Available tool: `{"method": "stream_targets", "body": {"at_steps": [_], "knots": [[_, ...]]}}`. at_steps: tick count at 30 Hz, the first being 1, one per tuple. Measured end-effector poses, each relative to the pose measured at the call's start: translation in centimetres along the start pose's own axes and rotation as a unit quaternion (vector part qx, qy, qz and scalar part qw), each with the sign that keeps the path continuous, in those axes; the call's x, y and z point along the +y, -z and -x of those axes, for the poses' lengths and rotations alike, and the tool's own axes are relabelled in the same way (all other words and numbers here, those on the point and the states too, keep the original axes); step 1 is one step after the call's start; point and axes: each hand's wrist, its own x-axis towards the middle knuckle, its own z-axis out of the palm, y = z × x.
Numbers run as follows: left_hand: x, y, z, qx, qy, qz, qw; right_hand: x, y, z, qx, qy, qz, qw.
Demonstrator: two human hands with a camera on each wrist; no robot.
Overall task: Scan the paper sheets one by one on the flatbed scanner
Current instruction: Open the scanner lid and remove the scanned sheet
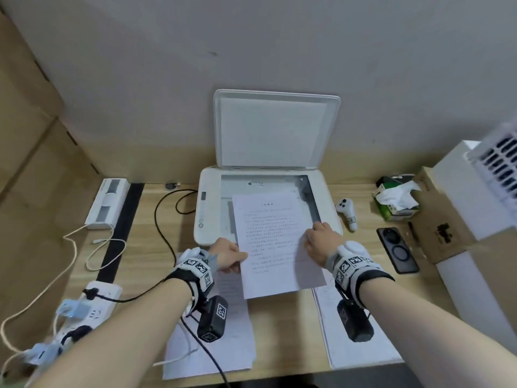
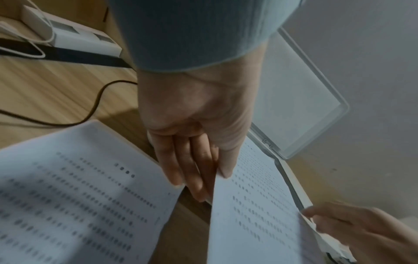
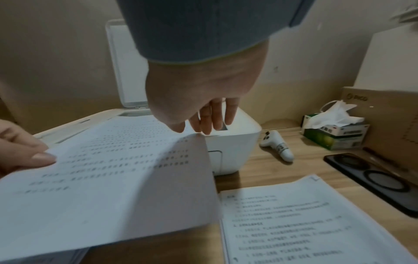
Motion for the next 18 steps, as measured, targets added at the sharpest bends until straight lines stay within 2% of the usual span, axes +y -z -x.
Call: {"method": "stream_targets", "body": {"at_steps": [5,10,13,18], "knots": [[1.1,-2.3,0.6,-0.027,-0.014,0.012,0.999,4.0,-0.4,1.4,-0.015,-0.072,-0.013,0.997],[2.7,-6.7,1.1,-0.049,0.002,-0.013,0.999,8.3,-2.8,2.7,-0.033,-0.127,-0.118,0.984],[2.5,-12.0,1.2,-0.077,0.023,-0.056,0.995,11.2,-5.3,4.9,-0.079,-0.148,-0.159,0.973],[1.4,-20.2,1.3,-0.098,0.051,-0.097,0.989,16.0,-10.9,8.8,-0.104,-0.156,-0.185,0.965]]}}
